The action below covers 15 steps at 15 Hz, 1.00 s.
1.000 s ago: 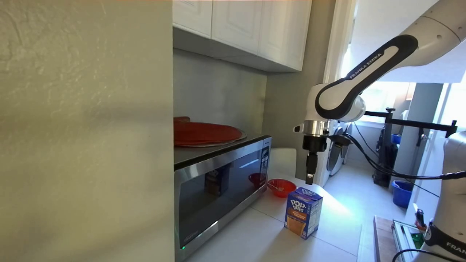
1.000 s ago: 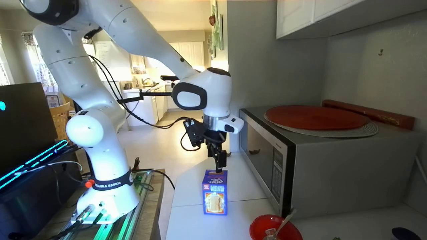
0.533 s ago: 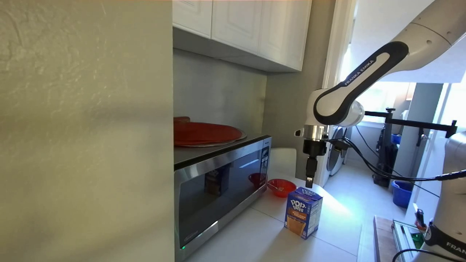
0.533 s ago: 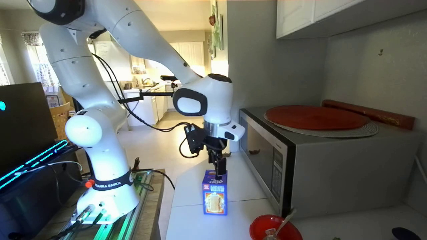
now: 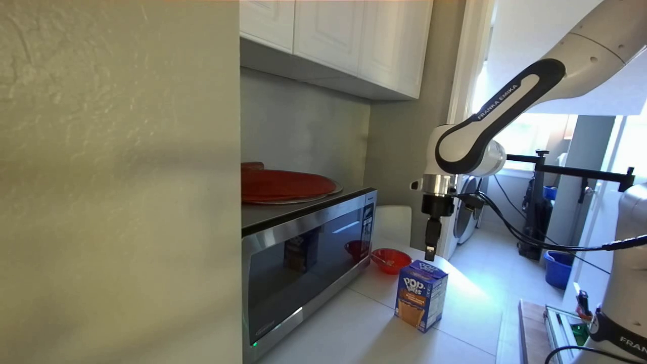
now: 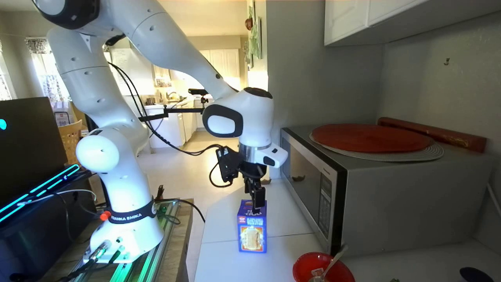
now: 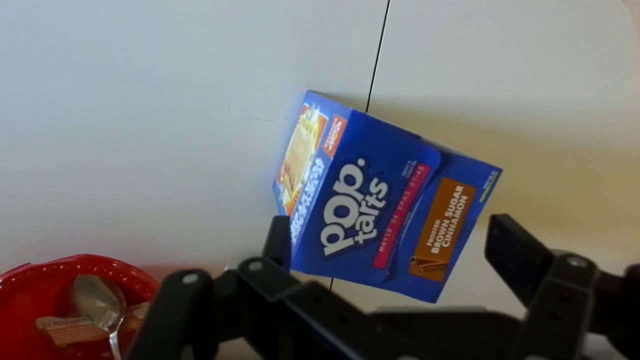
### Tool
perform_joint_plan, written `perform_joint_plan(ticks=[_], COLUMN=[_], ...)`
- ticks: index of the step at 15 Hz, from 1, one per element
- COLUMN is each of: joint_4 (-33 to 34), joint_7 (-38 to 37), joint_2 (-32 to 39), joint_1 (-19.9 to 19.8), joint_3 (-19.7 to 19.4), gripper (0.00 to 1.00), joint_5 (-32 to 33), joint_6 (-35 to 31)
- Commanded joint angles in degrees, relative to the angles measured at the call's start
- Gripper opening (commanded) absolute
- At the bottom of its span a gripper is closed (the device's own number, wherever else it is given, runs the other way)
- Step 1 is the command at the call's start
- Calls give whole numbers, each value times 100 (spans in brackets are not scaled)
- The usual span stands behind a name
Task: Open the cover of the blue box
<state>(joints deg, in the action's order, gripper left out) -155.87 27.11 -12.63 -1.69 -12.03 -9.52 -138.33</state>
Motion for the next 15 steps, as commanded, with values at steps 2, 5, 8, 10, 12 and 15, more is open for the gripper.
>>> perform_joint_plan(ticks=[2, 5, 8, 10, 12, 15], joint_4=[-57, -36, -73, -98, -80, -66], joint_7=[-55, -100, -138, -130, -128, -111], joint_2=[256, 443, 532, 542, 583, 573], joint_1=[-214, -305, -367, -381, -368, -331], joint_3=[-52, -86, -86, -65, -47, -12], gripper=[100, 100, 100, 100, 100, 100], joint_5=[-28, -130, -191, -254, -373, -611], joint_6=[-294, -339, -288, -289, -298, -280])
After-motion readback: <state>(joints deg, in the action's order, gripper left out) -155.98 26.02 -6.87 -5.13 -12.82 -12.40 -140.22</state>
